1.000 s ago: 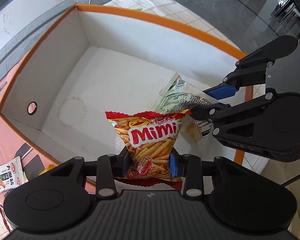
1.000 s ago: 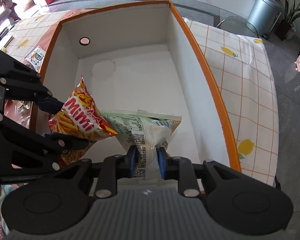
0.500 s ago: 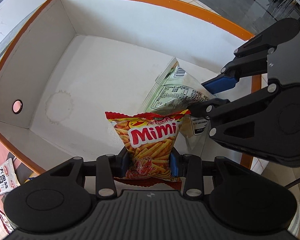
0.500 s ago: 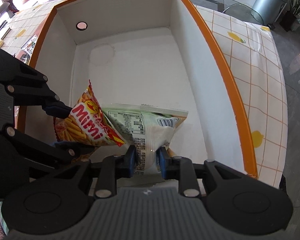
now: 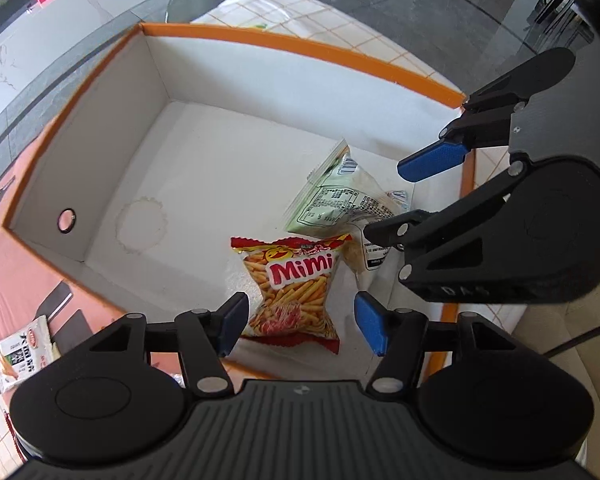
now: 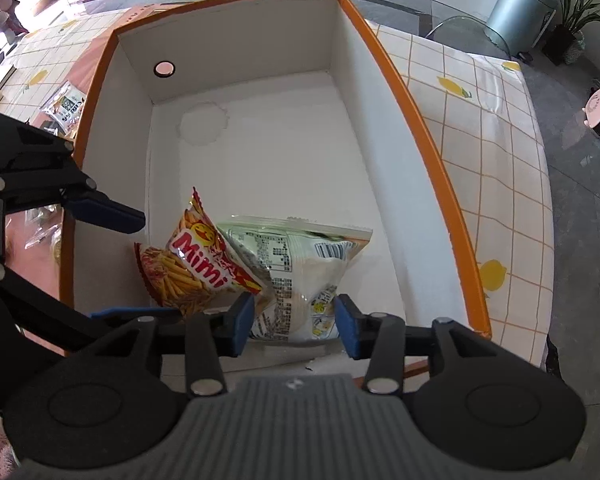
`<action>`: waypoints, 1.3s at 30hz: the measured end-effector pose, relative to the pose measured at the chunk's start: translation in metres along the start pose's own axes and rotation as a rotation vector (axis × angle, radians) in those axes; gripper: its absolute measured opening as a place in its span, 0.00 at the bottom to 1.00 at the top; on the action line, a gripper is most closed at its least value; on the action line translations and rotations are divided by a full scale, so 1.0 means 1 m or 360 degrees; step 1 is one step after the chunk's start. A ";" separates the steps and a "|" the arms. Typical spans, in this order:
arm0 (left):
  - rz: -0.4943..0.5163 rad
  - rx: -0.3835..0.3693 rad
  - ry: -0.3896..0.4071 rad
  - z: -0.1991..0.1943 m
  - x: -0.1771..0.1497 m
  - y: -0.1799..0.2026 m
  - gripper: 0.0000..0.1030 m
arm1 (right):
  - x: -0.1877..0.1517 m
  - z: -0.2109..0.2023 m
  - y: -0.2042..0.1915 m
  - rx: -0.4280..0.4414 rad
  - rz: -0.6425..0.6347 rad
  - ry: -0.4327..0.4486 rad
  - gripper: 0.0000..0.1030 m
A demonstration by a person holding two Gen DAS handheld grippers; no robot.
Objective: Organize snacks
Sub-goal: 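Withdraw both tools from the box back toward the snack pile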
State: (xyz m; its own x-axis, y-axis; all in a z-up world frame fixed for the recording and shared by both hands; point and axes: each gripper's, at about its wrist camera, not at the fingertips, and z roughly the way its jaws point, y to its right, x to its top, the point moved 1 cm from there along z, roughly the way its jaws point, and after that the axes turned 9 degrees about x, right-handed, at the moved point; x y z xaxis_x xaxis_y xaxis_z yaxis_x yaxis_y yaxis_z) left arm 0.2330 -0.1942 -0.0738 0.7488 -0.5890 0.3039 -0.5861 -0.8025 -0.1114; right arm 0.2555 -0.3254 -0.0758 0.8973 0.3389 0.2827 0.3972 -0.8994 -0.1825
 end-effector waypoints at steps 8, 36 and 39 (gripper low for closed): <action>-0.0180 0.0044 0.0269 -0.055 -0.040 -0.012 0.71 | -0.015 -0.034 -0.028 -0.0032 0.0128 0.0162 0.45; -0.1112 0.0396 0.0550 -0.139 -0.240 -0.120 0.71 | -0.106 -0.062 -0.221 0.0071 0.0394 0.1089 0.54; -0.1130 0.0369 0.0503 -0.128 -0.256 -0.126 0.71 | -0.106 -0.043 -0.230 0.0072 0.0434 0.1052 0.54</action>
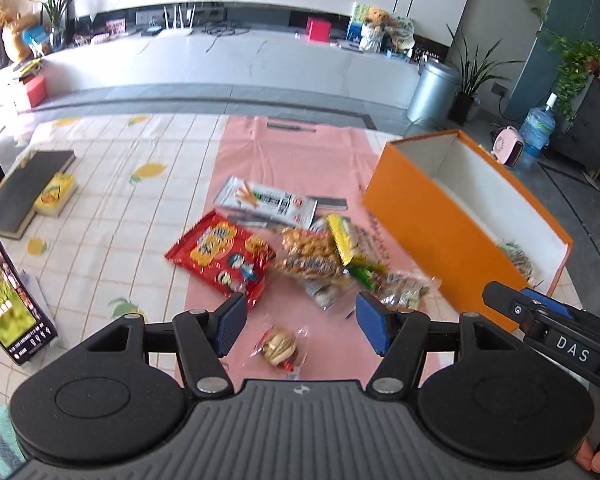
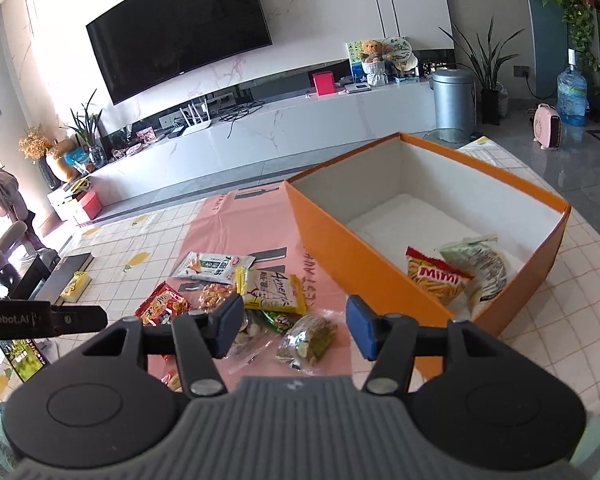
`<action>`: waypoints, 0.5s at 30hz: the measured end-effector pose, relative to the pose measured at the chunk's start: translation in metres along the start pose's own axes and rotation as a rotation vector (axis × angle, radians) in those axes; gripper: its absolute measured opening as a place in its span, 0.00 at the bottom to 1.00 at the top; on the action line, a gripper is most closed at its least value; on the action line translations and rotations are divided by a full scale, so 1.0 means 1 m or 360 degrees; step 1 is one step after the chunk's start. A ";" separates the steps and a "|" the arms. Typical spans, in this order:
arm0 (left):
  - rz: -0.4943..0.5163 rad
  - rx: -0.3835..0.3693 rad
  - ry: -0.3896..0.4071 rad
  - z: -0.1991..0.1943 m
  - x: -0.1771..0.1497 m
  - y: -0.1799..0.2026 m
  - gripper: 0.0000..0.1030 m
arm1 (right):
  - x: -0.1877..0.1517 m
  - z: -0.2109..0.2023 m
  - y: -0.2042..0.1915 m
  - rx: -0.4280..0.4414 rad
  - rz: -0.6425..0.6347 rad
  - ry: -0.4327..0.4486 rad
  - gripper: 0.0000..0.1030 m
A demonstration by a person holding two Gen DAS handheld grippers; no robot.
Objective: Organize snacks
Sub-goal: 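Withdraw both tools from the box back toward the snack pile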
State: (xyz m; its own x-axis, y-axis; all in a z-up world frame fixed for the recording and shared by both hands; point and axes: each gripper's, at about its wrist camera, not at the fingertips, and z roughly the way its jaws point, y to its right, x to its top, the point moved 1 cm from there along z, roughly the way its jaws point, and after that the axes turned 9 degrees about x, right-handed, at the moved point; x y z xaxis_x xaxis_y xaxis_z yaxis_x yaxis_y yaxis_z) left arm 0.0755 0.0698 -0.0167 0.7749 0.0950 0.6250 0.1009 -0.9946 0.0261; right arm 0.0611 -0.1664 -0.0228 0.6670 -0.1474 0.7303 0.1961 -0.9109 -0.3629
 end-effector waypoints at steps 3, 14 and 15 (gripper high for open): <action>0.0043 -0.0022 -0.0078 0.016 -0.011 -0.004 0.71 | -0.010 0.018 -0.001 -0.0020 0.0020 -0.0047 0.54; 0.0118 0.0026 -0.0256 0.073 -0.023 0.005 0.70 | -0.026 0.076 0.006 -0.0095 0.0000 -0.0215 0.53; 0.0135 0.0041 -0.0277 0.078 -0.023 0.007 0.70 | -0.026 0.080 0.006 -0.0099 -0.0005 -0.0225 0.53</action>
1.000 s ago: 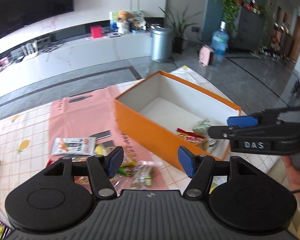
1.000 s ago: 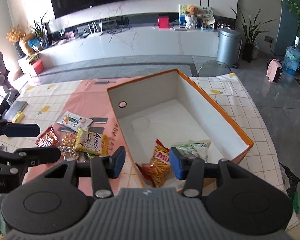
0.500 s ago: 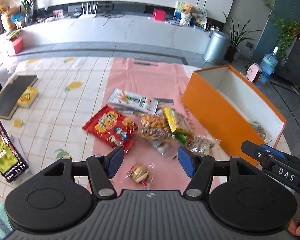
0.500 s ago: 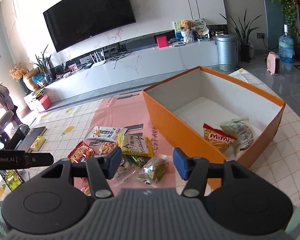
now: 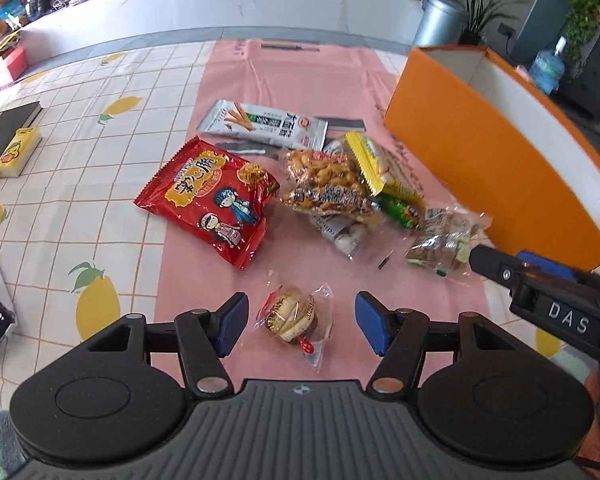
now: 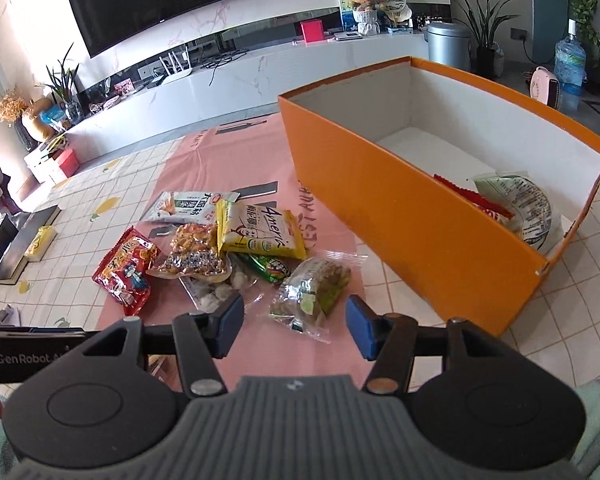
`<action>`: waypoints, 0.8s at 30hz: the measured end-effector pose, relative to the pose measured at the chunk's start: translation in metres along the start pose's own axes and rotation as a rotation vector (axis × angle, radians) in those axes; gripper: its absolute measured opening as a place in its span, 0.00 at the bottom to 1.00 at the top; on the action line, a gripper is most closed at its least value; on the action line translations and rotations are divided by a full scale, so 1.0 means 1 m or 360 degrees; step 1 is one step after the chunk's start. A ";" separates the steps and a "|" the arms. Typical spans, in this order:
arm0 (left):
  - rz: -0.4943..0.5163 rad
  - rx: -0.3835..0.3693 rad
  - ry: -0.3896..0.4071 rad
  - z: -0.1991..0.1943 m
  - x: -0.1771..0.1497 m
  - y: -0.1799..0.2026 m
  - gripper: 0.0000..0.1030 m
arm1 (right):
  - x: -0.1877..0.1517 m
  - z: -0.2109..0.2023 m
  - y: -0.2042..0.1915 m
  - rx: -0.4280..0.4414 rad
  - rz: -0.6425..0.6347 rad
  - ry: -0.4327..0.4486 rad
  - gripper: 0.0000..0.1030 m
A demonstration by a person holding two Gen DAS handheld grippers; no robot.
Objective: Organize snacks
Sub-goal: 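Withdraw both tools from the box back toward the snack pile, then grasp the clear bread bag with the left tool while the right tool grasps the clear vegetable bag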
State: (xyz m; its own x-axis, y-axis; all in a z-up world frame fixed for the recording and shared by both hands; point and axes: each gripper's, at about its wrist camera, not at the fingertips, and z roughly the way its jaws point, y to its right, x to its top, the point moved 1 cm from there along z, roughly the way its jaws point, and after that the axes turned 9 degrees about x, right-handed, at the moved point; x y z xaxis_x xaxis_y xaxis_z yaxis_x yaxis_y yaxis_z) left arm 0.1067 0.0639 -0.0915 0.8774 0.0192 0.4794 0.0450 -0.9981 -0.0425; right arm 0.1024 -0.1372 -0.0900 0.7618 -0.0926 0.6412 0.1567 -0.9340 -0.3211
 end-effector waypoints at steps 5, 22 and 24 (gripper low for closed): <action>0.0028 0.0017 -0.0097 0.021 0.003 0.001 0.70 | 0.008 0.024 0.004 -0.0046 -0.0003 -0.0059 0.59; 0.0101 -0.0079 -0.0130 0.050 -0.001 0.000 0.56 | 0.007 0.079 0.012 -0.0077 0.0073 -0.0211 0.59; 0.0104 -0.0089 -0.0117 0.050 0.000 0.000 0.54 | 0.006 0.082 0.012 -0.0085 0.0061 -0.0220 0.55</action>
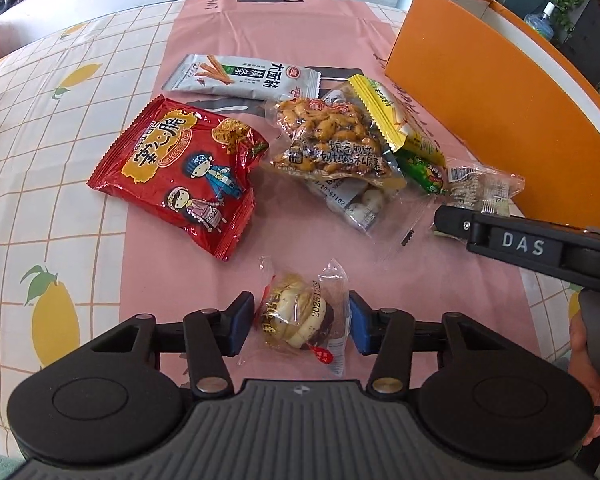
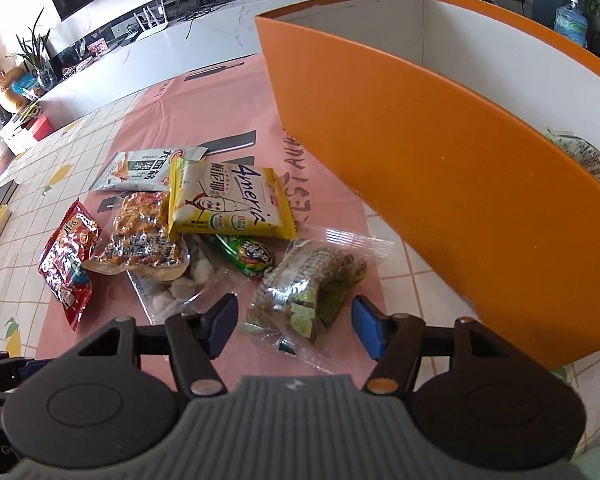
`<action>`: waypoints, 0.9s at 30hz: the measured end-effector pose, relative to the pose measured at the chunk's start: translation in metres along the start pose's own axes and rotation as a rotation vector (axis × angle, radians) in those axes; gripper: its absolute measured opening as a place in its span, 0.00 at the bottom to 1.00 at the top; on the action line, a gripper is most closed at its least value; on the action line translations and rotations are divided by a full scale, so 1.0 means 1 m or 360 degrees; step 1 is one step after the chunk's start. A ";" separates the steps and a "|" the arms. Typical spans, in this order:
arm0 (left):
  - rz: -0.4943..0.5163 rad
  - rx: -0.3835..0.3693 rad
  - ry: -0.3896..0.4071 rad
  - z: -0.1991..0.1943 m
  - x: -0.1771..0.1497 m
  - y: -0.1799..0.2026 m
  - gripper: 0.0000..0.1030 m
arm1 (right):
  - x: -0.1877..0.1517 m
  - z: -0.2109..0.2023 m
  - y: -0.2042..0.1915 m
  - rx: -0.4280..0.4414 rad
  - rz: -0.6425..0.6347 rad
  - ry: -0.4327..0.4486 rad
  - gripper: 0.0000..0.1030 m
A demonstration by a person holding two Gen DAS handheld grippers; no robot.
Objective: Organize snacks
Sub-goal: 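Grasp the clear bread bag with the left tool while the right tool grasps the clear vegetable bag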
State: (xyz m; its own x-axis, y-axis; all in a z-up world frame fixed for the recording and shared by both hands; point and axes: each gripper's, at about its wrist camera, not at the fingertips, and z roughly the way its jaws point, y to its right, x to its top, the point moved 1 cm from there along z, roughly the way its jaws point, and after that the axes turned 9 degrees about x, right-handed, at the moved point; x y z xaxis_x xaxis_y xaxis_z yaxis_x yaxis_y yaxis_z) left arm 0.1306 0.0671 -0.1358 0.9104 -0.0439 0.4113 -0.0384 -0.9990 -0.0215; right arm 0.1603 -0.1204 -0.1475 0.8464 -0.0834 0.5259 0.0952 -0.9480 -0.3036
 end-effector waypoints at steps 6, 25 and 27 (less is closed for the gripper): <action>-0.0005 -0.0016 0.0028 0.000 -0.001 -0.002 0.51 | -0.003 0.003 -0.004 -0.0018 -0.0057 0.0004 0.47; -0.0142 -0.0065 0.0116 -0.019 0.000 -0.010 0.48 | -0.012 -0.019 -0.014 -0.0026 -0.0199 -0.0034 0.30; -0.0169 -0.0081 0.0132 -0.024 0.001 -0.012 0.48 | -0.011 -0.023 -0.015 -0.0032 -0.0203 -0.0033 0.30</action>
State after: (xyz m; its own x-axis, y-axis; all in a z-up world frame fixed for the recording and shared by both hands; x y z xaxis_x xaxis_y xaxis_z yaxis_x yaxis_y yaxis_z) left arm 0.1220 0.0785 -0.1132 0.8734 0.0642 0.4827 0.0338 -0.9969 0.0714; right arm 0.1370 -0.1122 -0.1305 0.8387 0.0443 0.5428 0.1923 -0.9566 -0.2190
